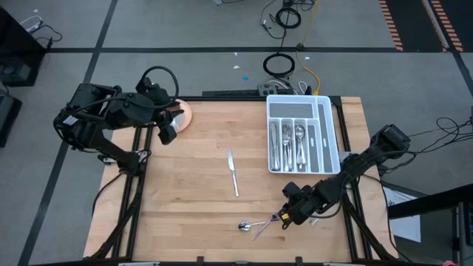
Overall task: Sort silverware
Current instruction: Put the silver fork into the white cutlery tray
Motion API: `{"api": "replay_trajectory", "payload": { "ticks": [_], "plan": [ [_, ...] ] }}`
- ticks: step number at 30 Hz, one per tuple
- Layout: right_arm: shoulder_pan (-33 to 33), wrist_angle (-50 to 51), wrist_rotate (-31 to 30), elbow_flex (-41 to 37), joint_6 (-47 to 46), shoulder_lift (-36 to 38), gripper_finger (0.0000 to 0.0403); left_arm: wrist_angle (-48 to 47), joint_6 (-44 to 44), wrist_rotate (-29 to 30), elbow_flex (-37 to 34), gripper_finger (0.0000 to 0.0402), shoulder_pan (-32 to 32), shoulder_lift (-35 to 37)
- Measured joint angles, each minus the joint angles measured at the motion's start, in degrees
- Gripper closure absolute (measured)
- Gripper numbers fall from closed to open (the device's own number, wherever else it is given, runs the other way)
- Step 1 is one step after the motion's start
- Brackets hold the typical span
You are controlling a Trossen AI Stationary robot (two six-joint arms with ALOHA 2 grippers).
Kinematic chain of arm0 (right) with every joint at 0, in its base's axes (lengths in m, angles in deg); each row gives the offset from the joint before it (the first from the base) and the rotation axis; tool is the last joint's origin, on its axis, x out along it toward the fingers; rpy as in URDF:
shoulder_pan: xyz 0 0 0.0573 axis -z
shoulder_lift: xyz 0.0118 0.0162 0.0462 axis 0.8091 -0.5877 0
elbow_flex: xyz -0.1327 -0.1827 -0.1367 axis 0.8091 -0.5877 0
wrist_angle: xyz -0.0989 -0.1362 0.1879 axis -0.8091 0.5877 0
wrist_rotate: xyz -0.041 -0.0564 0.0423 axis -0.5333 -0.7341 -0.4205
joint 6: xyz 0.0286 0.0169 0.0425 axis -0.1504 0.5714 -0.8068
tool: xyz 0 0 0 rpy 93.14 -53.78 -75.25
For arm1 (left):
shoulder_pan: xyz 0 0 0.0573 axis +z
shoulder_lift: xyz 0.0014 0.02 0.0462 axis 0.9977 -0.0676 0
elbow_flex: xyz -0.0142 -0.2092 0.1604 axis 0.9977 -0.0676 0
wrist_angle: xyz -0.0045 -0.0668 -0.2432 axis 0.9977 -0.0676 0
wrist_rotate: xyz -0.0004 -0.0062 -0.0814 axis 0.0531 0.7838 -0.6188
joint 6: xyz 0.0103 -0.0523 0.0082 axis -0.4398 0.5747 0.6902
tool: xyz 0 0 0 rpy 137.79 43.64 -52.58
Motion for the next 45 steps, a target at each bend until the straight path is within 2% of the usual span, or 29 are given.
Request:
{"api": "replay_trajectory", "payload": {
  "ticks": [7,12,17,28,37,41,45],
  "plan": [
    [2.8,-2.6,0.0,-0.9,5.4,0.0,0.0236,0.0,0.0,0.0,0.0,0.0285,0.0,0.0],
    [3.3,-3.5,0.1,-2.3,5.7,0.0,0.0236,0.0,0.1,0.0,0.0,0.0285,0.0,0.0],
    [3.3,-8.5,1.2,-4.4,5.3,0.0,0.0236,0.0,0.1,0.0,0.0,0.0285,0.0,0.0],
    [3.2,-9.3,1.5,-4.5,5.6,-0.3,0.0236,0.0,0.1,0.0,0.0,0.0285,0.0,0.0],
    [2.8,-15.5,2.4,-4.4,5.6,-4.8,0.0237,0.0,0.0,0.0,0.0,0.0285,0.0,0.0],
    [2.8,-15.4,2.6,-4.3,5.5,-5.2,0.0266,0.0,-0.5,0.0,0.0,0.0285,0.0,0.0],
    [2.8,-14.5,3.4,-4.4,6.8,-5.2,0.0338,0.0,-0.5,0.0,0.0,0.0285,0.0,0.0]
  ]
}}
